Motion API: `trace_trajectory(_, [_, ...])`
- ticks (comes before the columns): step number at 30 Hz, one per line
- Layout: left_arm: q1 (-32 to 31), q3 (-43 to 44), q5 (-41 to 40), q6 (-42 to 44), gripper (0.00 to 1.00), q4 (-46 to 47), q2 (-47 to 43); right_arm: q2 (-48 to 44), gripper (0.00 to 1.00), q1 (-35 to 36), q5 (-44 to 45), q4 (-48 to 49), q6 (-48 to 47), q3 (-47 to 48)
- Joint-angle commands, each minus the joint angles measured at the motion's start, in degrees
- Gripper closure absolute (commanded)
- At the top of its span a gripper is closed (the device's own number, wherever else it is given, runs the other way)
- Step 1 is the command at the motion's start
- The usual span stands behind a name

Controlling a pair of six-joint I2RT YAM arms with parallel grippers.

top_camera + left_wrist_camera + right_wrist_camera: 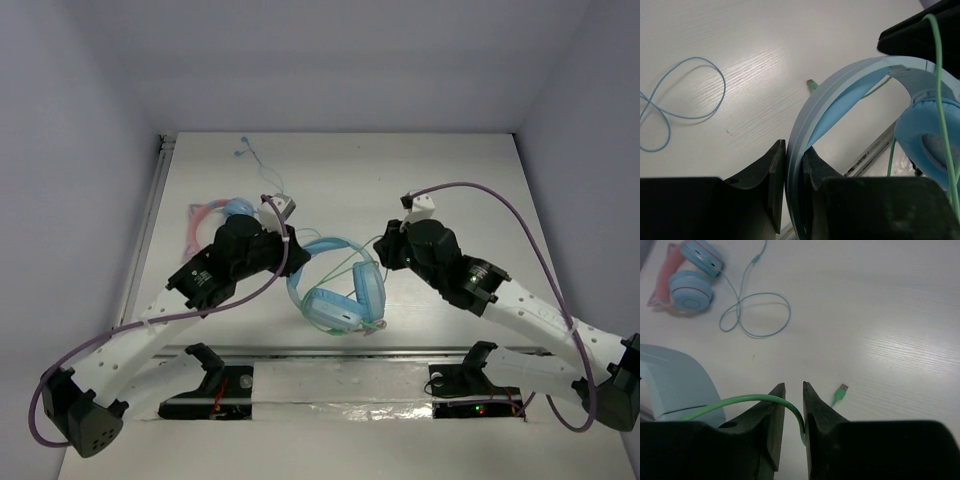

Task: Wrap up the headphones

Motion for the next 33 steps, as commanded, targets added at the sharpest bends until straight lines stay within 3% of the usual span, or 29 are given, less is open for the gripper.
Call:
trace_trajectory(1, [2.4,3.6,7.0,-3.3,1.0,8.3,-3.3,-1.2,0.72,-2.2,-8.1,13.6,1.8,-4.5])
trace_trajectory(10, [4.3,10.8,2.2,-8.0,1.0,10.5,-2.9,-0.9,0.7,-2.8,-13.3,35.9,2.7,-16.3])
trace_trajectory(17, [4.9,14.2,2.5,-11.3,1.0,12.7,-1.4,1.4,0.67,-2.8,-13.1,45.9,2.7,-21.0])
trace_trajectory(24, [4.9,18.0,1.9,-12.1,1.0,12.8,0.9,4.5,0.67,-2.8,-11.3,49.2,3.3,-21.5])
trace_trajectory(33, [4.9,18.7,-2.2,-14.2,1.0,13.6,1.2,2.5,0.76,-2.8,-11.5,50.4,6.7,-24.0])
